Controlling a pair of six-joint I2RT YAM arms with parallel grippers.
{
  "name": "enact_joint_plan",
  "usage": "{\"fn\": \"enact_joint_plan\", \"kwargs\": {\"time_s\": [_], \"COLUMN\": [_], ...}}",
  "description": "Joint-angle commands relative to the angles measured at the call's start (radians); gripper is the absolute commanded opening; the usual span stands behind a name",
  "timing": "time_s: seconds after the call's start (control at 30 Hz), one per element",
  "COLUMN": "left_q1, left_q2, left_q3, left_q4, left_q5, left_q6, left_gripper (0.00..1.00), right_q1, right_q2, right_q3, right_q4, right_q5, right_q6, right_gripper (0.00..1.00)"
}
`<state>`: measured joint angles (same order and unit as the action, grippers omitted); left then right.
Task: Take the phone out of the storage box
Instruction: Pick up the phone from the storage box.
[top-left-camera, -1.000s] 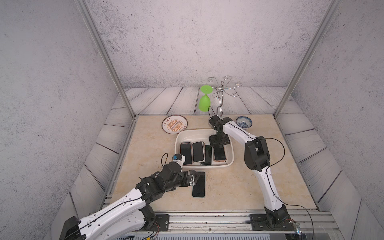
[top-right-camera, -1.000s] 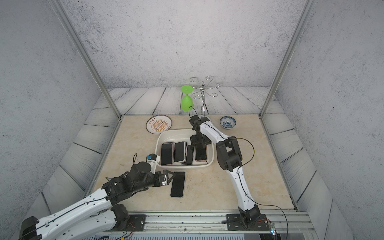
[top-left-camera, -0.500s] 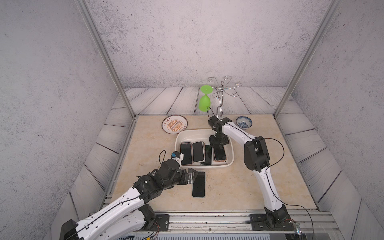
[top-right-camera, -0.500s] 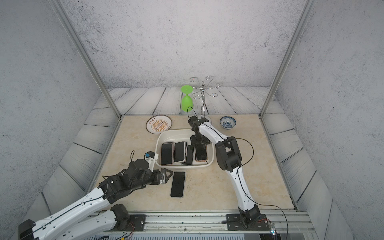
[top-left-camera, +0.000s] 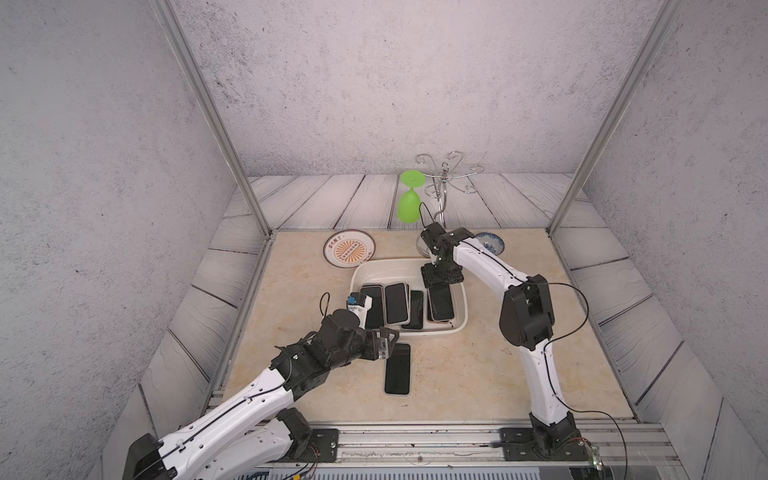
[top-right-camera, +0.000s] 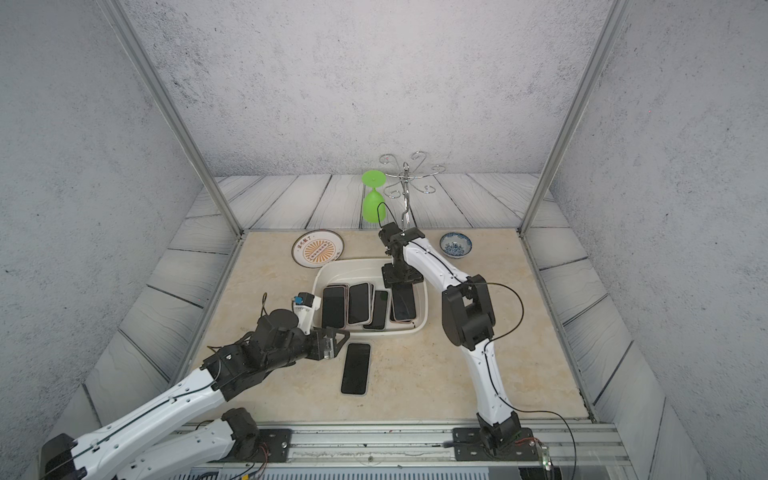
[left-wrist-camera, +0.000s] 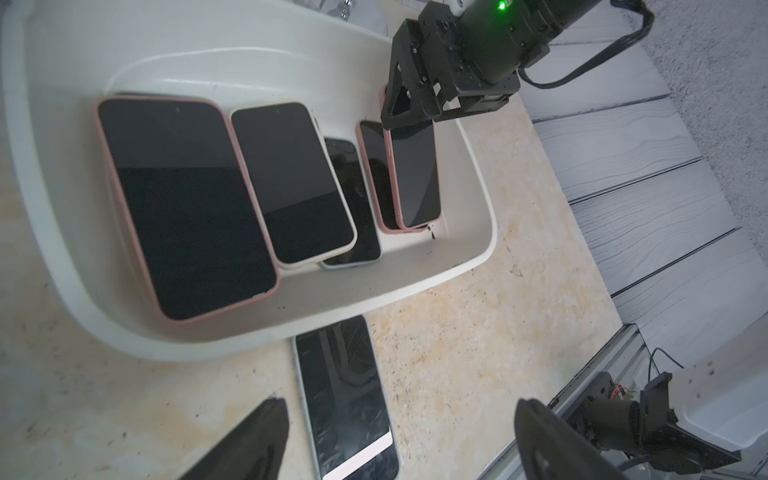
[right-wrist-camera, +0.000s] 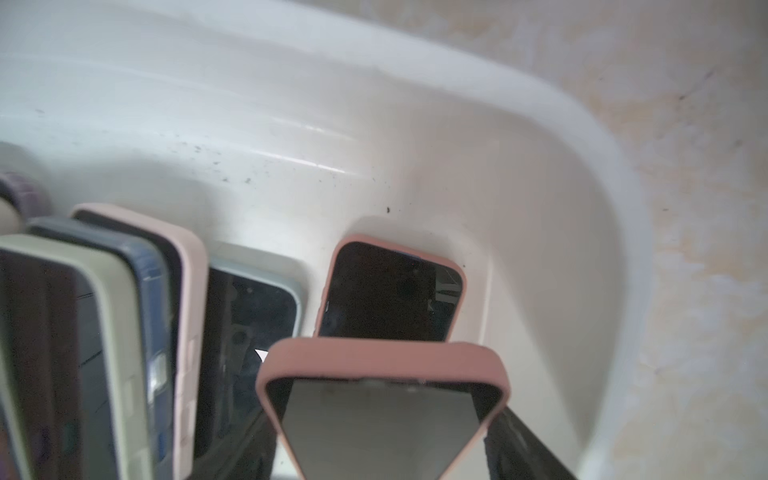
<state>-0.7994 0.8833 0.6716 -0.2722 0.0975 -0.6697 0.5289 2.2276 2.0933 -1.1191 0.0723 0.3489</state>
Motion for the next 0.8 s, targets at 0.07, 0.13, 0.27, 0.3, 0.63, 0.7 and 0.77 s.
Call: {"fn": "enact_joint_plan", "kwargs": {"time_s": [0.07,0.13,0.27,0.3,0.63,0.7,0.77], "left_q1": [0.011,0.021,0.061,0.072,0.088,0.098,0.103], "left_q2": [0.113,0.191,0.334,0.353,0.274,0.264,0.258], "left_q3": [0.044,0.078,0.146,0.154,0.088,0.082,0.072], "left_q4": [0.223,0.279,0.305,0.306,0.278,0.264,0.26], "left_q5": [0.05,0.077,0.103,0.127,0.099,0.097,0.097], "left_q6": [0.085,0.11,0.098,0.09,0.094,0.097,0.092], "left_gripper": [0.92,0.93,0.92,0.92,0.93,0.93,0.93], "right_q1": [0.004,0.004,0.004,0.005,0.034,0.045,0.05], "right_q2": [-0.083,-0.08,-0.05,-0.034,0.011,0.027,0.041], "right_q3": [0.039,0.053,0.071,0.082,-0.076,-0.083,-0.091], "right_q4": [-0.048,-0.067,-0.096,-0.119,0.013,0.034,0.054], "right_q5": [-0.027,-0.037,-0.056,-0.075,-0.113,-0.107,-0.124], "right_q6": [-0.032,-0.037,-0.065,-0.077,-0.226,-0.24,-0.245], "right_gripper": [0.0,0.0,0.09,0.27,0.86,0.89,0.93]}}
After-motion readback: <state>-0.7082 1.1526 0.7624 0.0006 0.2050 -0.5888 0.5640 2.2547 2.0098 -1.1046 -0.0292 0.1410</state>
